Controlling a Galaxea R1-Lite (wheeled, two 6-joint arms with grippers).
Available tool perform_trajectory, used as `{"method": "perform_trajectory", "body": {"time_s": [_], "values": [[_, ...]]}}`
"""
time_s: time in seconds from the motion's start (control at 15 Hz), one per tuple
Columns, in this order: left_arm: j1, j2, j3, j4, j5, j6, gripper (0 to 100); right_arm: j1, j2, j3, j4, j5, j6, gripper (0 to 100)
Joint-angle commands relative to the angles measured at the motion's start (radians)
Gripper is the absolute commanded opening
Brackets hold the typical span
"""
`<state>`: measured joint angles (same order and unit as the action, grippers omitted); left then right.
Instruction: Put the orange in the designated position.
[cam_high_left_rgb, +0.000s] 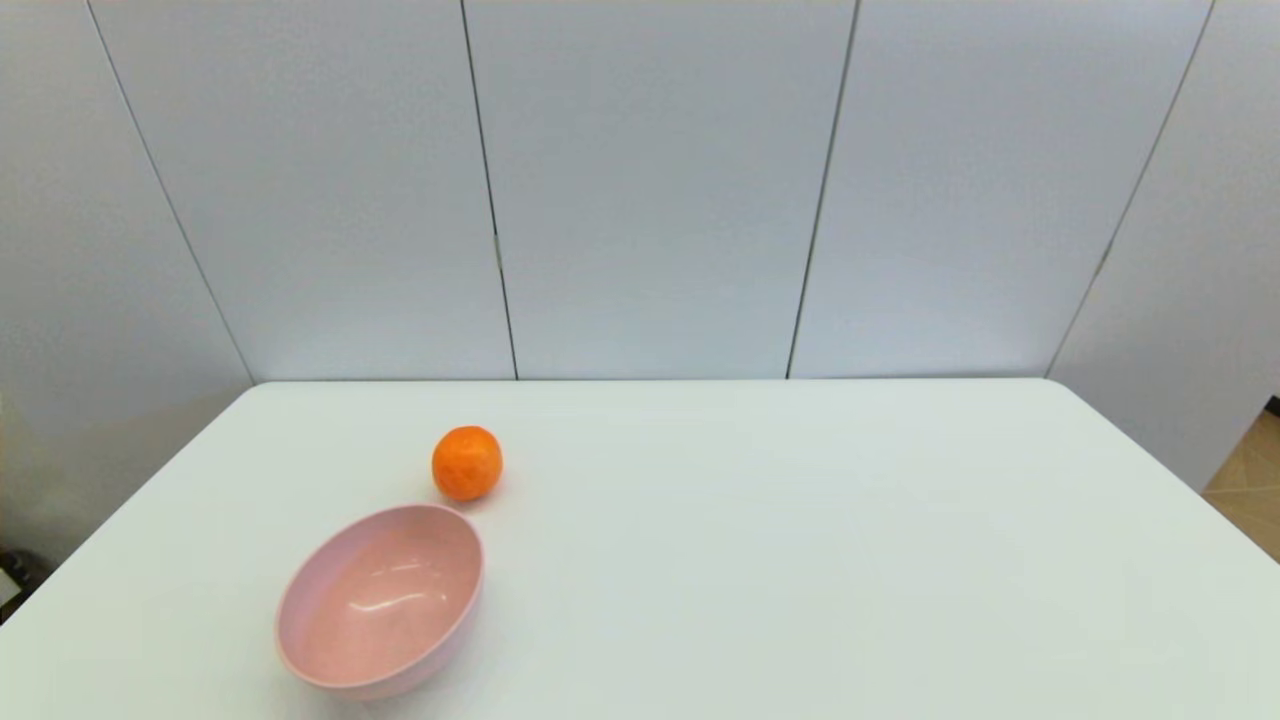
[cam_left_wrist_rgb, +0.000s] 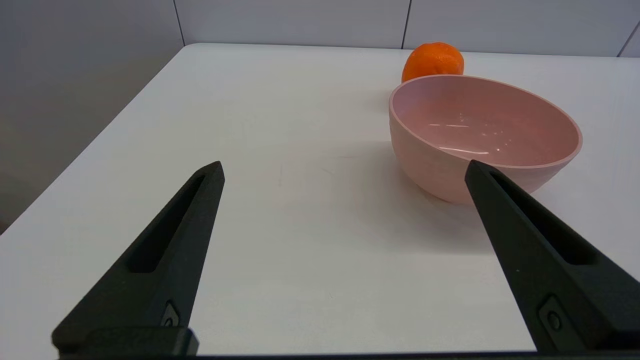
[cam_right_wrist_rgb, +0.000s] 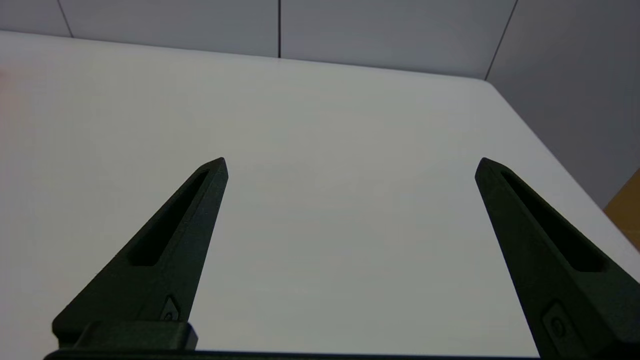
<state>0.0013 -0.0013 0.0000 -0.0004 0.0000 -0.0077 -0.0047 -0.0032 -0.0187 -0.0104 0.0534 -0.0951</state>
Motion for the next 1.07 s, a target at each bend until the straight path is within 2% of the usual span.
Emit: {"method": "perform_trajectory", "body": {"time_s": [0.07,0.27,1.07], "values": [[0.0,0.001,0.0,0.0,0.0,0.0,100,0.0,0.003,0.019,0.013,-0.001,-0.023,100],[0.0,0.001,0.0,0.0,0.0,0.0,100,0.0,0.003,0.019,0.017,-0.003,-0.002,100],[0.0,0.001,0.0,0.0,0.0,0.0,100,0.0,0.003,0.019,0.017,-0.003,0.0,100]]}}
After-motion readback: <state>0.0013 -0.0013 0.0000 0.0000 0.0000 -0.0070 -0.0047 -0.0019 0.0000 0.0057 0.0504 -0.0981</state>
